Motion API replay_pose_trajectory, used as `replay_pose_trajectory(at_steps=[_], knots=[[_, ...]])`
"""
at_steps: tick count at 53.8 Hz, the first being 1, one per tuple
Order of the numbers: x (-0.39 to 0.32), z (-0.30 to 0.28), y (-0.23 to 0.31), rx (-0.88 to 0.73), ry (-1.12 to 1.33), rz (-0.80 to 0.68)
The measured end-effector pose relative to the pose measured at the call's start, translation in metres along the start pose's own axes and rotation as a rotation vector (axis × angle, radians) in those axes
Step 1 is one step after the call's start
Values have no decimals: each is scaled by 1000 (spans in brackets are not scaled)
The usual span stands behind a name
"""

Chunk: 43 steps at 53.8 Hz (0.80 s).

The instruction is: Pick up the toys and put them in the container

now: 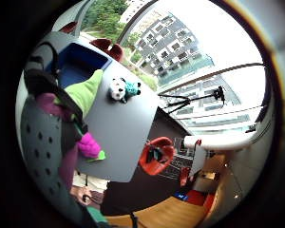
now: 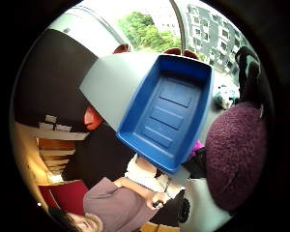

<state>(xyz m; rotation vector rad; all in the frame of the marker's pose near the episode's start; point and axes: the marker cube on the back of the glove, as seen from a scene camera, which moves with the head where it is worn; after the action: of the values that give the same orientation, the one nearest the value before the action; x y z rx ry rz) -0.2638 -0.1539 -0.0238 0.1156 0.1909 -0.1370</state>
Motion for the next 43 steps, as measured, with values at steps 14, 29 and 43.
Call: replay_pose_trajectory(at_steps=[14, 29, 43], knots=[[-69, 7, -52, -2, -60, 7], [-65, 54, -61, -238, 71, -127], [-45, 56, -38, -318, 36, -251]])
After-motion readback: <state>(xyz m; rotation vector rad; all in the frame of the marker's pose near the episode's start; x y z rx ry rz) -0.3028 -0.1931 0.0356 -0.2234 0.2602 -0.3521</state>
